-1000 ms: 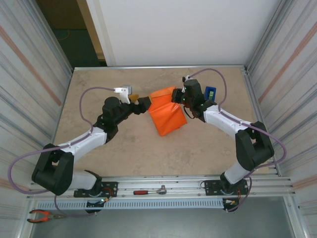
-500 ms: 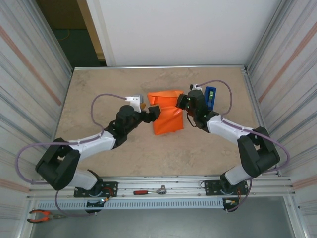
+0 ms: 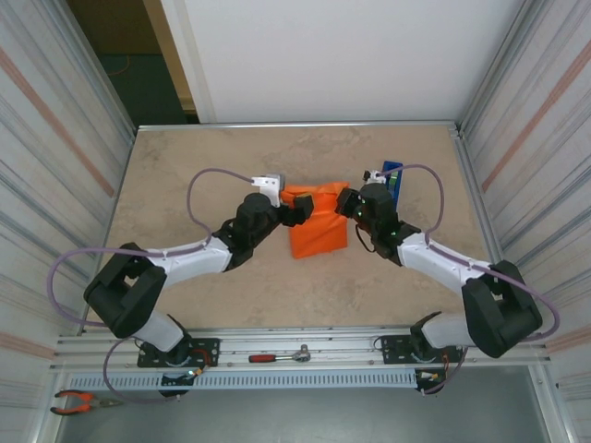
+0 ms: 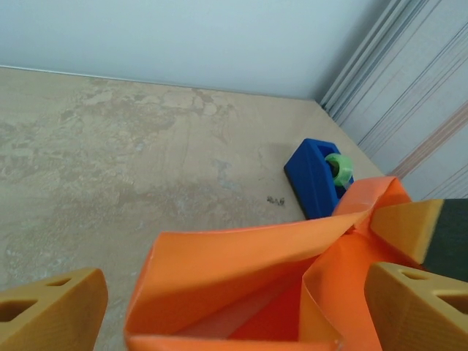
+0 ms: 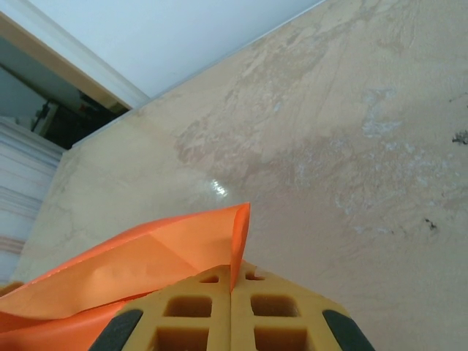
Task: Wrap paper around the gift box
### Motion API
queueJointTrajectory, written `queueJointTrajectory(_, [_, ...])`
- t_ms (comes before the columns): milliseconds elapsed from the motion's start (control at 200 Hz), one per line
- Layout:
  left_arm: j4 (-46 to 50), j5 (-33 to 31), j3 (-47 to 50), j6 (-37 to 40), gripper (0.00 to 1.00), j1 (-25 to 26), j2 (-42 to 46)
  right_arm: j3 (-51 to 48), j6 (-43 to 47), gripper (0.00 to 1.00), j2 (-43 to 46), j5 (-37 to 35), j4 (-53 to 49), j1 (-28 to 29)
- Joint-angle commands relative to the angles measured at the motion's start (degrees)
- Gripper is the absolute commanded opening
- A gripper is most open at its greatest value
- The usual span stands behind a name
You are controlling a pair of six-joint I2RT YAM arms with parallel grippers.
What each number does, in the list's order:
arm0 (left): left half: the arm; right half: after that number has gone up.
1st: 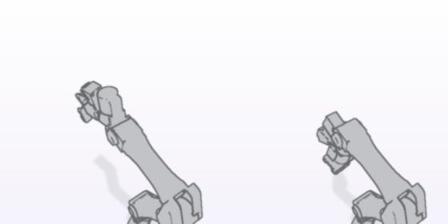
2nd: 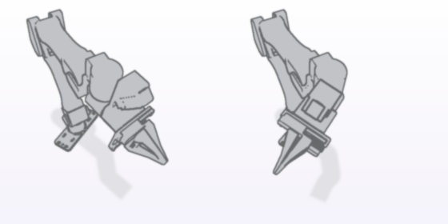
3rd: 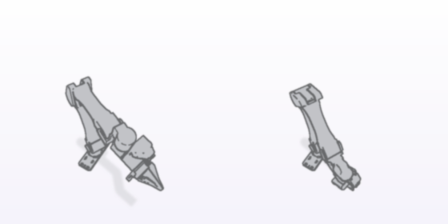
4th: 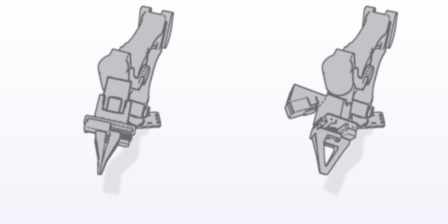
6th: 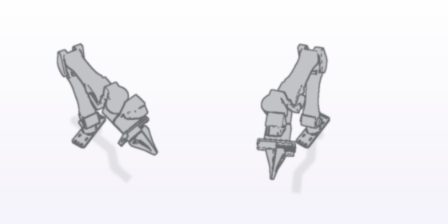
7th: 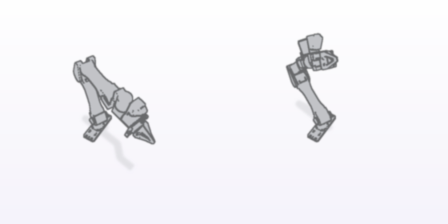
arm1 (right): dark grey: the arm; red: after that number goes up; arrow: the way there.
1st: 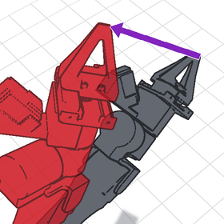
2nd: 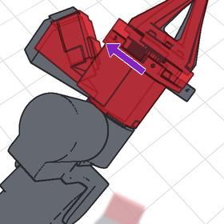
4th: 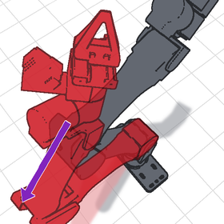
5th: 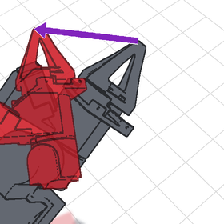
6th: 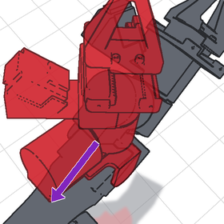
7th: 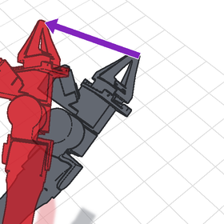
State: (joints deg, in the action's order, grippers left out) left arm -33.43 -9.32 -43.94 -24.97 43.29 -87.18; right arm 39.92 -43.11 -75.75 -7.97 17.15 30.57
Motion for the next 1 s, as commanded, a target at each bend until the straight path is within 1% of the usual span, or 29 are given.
queueJointTrajectory(0, [1.6, -4.5, 0.5, 2.7, 0.91, 1.8, 0.4, -1.0, -1.0, 0.03, 4.3, -1.2, -2.9, 0.8])
queueJointTrajectory(5, [1.6, -4.6, 0.6, 2.8, 0.91, 1.9, 0.4, -1.1, -0.9, 0.03, 4.5, -1.1, -3.0, 0.8])
queueJointTrajectory(45, [2.2, -5.6, 1.1, 3.1, 0.91, 2.5, 0.8, -1.3, -0.8, 0.19, 5.8, -0.6, -3.9, 0.8])
queueJointTrajectory(70, [2.6, -6.0, 1.3, 3.3, 0.91, 2.7, 1.0, -1.5, -0.6, 0.31, 6.7, -0.5, -4.7, 0.8])
queueJointTrajectory(90, [2.8, -6.2, 1.5, 3.3, 0.91, 2.9, 1.2, -1.5, -0.3, 0.4, 7.5, -0.5, -5.4, 0.8])
queueJointTrajectory(145, [3.6, -7.2, 2.0, 4.0, 0.91, 3.6, 1.9, -1.4, 0.6, 0.56, 10.1, -0.4, -7.9, 0.7])
queueJointTrajectory(175, [4.1, -7.6, 2.2, 4.4, 0.9, 3.9, 2.2, -1.4, 1.2, 0.62, 11.6, -0.1, -9.2, 0.3])
queueJointTrajectory(276, [5.7, -8.4, 2.2, 6.1, 0.9, 4.7, 3.1, 0.2, 3.0, 0.74, 15.3, 2.3, -14.7, -2.1])
queueJointTrajectory(381, [7.0, -8.7, 2.3, 7.3, 0.9, 5.2, 4.2, 3.4, 4.9, 0.8, 16.1, 9.7, -20.8, -6.8])
queueJointTrajectory(481, [7.1, -8.2, 2.9, 7.6, 0.9, 5.3, 5.3, 8.6, 7.9, 0.82, 13.6, 17.5, -28.7, -10.5])
queueJointTrajectory(541, [7.6, -7.7, 2.9, 7.7, 0.9, 5.4, 5.8, 11.8, 10.1, 0.83, 11.2, 21.8, -32.9, -11.6])
queueJointTrajectory(586, [7.7, -7.6, 3.1, 7.9, 0.9, 5.6, 6.1, 13.7, 11.7, 0.83, 9.8, 23.4, -35.3, -11.7])
queueJointTrajectory(661, [8.1, -7.4, 3.2, 8.1, 0.9, 5.7, 6.5, 15.1, 13.8, 0.83, 8.7, 26.8, -36.5, -11.4])
queueJointTrajectory(777, [8.6, -7.6, 3.3, 8.0, 0.9, 5.7, 6.5, 14.2, 15.4, 0.88, 9.3, 27.2, -35.2, -9.6])
queueJointTrajectory(837, [9.2, -8.1, 3.1, 8.2, 0.9, 5.8, 6.4, 13.3, 15.4, 0.9, 9.5, 25.9, -34.5, -8.4])
queueJointTrajectory(997, [12.5, -11.5, 1.7, 8.0, 0.89, 6.1, 5.6, 9.9, 15.4, 0.91, 8.4, 21.6, -31.6, -6.2])
